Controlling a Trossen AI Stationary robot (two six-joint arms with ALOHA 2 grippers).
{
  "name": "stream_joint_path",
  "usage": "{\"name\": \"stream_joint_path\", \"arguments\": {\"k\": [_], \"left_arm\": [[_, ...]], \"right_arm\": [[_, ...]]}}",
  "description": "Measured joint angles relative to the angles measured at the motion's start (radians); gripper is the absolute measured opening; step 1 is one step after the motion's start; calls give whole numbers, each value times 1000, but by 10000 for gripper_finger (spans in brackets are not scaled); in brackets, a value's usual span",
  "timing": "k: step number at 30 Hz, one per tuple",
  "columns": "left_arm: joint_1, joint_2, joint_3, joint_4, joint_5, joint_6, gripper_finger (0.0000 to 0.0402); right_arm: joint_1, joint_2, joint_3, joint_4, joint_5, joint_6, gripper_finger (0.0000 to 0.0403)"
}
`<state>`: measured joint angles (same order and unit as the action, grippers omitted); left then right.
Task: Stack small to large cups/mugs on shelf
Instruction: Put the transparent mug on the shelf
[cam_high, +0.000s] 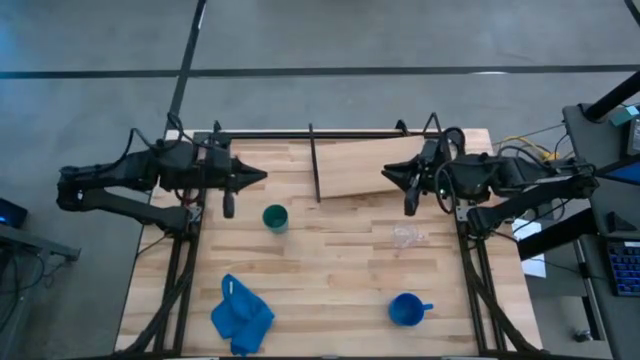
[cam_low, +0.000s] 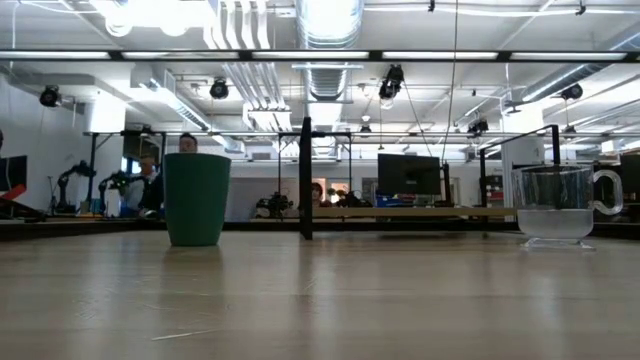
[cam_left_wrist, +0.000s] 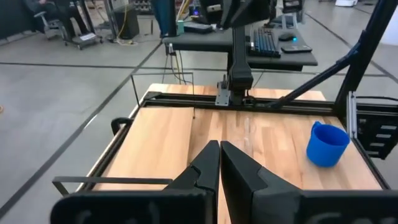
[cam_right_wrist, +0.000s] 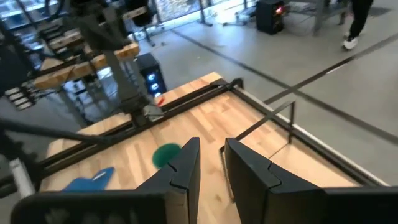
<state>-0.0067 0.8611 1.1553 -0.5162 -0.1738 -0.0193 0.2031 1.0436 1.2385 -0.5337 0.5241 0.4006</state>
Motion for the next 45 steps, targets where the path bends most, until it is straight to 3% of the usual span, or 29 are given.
{"name": "stream_joint_path", "arguments": {"k": [4,11,20,24,33,45], "left_arm": [[0,18,1,-10,0,3,0],[0,26,2,-18,-14,8,0],[0,25,2,-18,-15,7,0],[0,25,2,-17,-15,7,0],[0,24,3,-16,-15,0,0],[0,26,3,-16,-14,0,0]], "right_arm": [[2,4,-1,-60,-11,35,70],[2,0,-1,-295,-15,282,70],[2,20,-1,-468,-251,450,70],[2,46,-1,-520,-289,512,70],[2,145,-1,-727,-349,616,70],[2,244,-5,-805,-349,619,70]]}}
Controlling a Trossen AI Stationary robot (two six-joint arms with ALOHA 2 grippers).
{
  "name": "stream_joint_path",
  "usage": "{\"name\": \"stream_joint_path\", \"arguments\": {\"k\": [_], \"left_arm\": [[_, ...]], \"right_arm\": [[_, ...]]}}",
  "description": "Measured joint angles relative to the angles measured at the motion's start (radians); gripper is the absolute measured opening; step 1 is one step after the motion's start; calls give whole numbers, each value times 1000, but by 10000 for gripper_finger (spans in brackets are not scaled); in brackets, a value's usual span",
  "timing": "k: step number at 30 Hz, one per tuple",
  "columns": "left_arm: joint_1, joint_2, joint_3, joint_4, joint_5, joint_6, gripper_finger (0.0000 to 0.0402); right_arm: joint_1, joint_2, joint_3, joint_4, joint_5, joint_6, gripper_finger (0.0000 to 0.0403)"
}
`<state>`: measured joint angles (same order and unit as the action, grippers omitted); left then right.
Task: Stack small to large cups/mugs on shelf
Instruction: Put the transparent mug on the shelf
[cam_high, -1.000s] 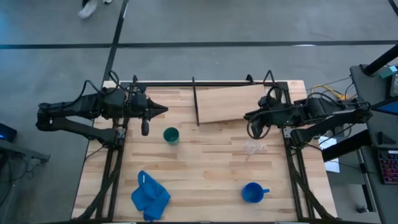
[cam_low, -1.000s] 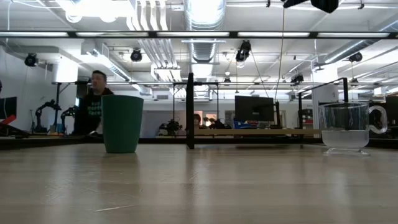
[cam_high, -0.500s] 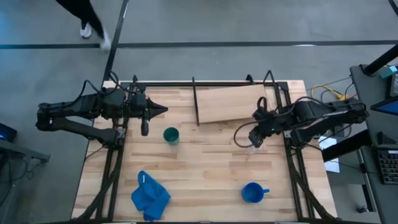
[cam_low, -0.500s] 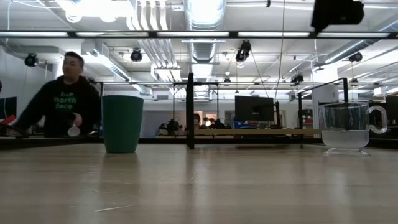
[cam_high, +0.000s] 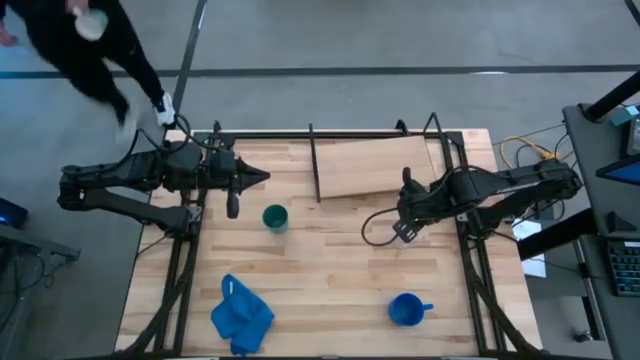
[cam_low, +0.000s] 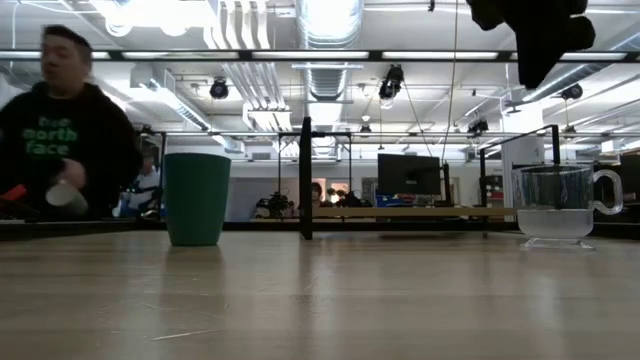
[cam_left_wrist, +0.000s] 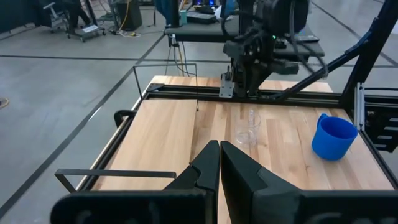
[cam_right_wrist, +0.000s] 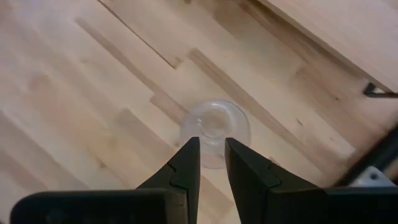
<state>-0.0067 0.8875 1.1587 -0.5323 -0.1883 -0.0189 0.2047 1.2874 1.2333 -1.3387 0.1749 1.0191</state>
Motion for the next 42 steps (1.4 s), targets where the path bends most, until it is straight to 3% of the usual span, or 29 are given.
{"name": "stream_joint_path", "arguments": {"k": [7,13,19,31,42], "left_arm": [[0,-1,0,-1,0,0,0],[0,0,0,-1,3,0,0],[0,-1,0,-10,56,0,0],[-1,0,0,-9,62,0,0],[0,0,0,-10,83,0,0]], "right_arm": [[0,55,-23,-60,-5,16,70],[-23,64,-94,-57,-78,-32,70],[-49,41,-163,-19,-107,-32,70],[-64,47,-152,19,-107,-151,71],[-75,86,-157,15,-126,-211,111]]}}
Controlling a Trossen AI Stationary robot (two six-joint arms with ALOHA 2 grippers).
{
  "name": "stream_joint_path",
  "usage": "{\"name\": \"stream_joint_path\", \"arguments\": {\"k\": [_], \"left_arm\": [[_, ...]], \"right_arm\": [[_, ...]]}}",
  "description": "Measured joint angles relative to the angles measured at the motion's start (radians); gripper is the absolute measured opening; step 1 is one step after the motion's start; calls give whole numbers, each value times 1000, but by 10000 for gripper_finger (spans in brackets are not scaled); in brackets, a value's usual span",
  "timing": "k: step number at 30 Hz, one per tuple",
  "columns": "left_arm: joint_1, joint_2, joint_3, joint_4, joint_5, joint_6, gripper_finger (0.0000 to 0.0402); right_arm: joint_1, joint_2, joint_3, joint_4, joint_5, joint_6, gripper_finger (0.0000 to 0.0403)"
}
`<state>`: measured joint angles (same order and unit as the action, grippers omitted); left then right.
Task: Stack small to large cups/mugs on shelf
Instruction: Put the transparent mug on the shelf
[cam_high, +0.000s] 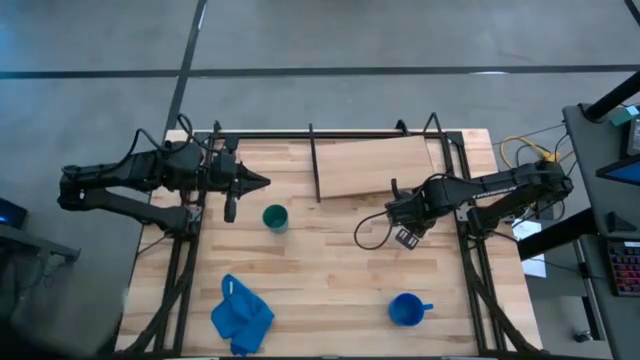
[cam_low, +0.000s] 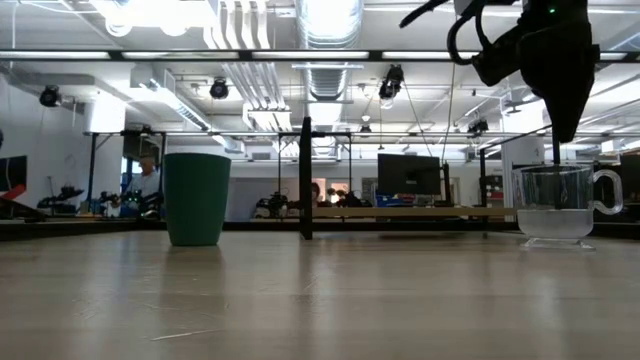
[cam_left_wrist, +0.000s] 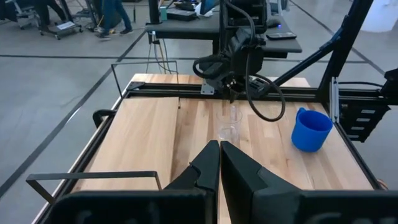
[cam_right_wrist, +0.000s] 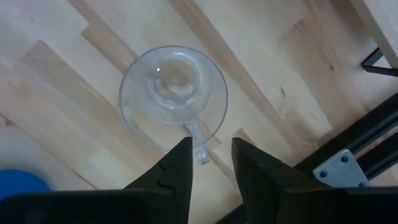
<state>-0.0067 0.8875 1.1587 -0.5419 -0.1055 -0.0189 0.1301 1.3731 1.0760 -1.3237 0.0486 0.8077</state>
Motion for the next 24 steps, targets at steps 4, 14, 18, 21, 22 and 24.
{"name": "stream_joint_path", "arguments": {"k": [4,14,18,21,22,24], "left_arm": [[0,0,0,0,0,0,0],[0,0,0,-2,1,0,0],[0,0,0,-27,1,0,0],[0,0,-1,-38,1,0,0],[0,0,-1,-39,1,0,0],[0,0,-1,-39,1,0,0]], "right_arm": [[0,11,0,-1,12,-7,120],[0,66,-16,6,58,59,111],[0,88,-35,8,58,82,105],[0,104,-49,12,57,82,100],[0,108,-53,16,57,83,98],[0,115,-60,24,57,89,95]]}}
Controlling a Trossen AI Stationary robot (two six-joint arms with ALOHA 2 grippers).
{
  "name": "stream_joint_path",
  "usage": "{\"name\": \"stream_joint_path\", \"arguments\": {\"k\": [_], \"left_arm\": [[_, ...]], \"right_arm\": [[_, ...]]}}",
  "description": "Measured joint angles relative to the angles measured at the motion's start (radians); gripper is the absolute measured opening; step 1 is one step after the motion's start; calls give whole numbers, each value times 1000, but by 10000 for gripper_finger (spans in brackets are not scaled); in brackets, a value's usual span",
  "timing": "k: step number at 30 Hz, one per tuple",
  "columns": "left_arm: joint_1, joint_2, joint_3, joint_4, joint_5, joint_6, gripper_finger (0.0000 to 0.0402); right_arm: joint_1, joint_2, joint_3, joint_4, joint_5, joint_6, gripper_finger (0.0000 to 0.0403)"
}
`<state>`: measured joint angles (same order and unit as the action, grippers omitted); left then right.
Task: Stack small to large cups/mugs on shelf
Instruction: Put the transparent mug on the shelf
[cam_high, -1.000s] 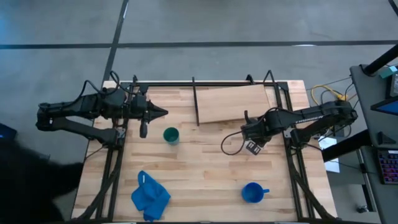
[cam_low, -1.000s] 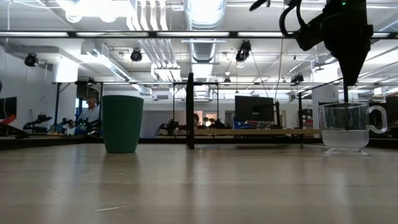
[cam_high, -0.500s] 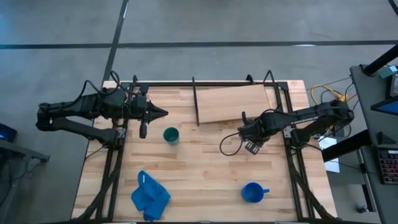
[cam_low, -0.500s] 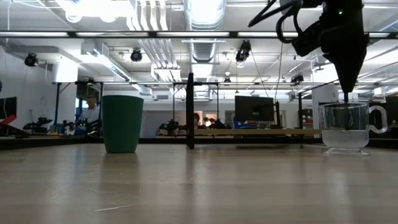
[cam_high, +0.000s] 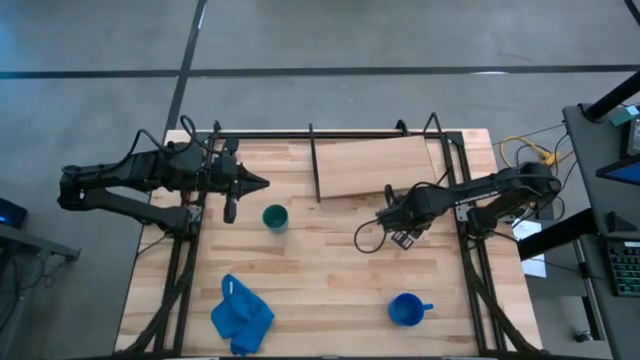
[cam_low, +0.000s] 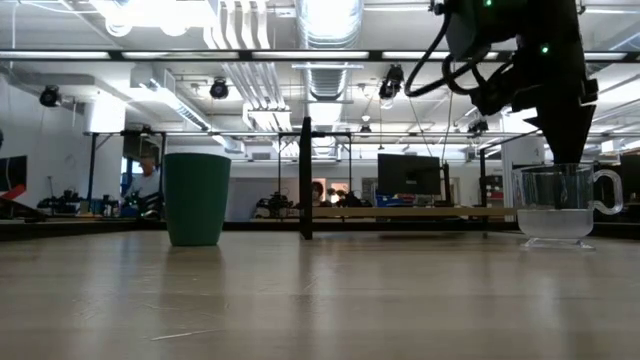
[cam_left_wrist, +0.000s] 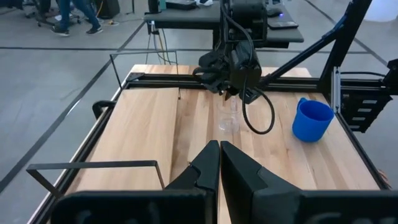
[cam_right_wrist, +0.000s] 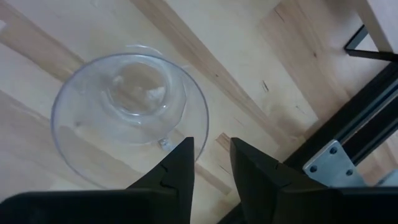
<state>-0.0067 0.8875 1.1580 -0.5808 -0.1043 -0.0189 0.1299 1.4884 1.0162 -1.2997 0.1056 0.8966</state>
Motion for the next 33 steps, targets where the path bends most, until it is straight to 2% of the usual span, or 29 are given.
{"name": "stream_joint_path", "arguments": {"k": [18,33], "left_arm": [[0,0,0,-2,0,0,0],[-1,0,0,-3,0,0,0]], "right_arm": [[0,0,-47,82,0,39,80],[0,0,-63,88,0,39,47]]}}
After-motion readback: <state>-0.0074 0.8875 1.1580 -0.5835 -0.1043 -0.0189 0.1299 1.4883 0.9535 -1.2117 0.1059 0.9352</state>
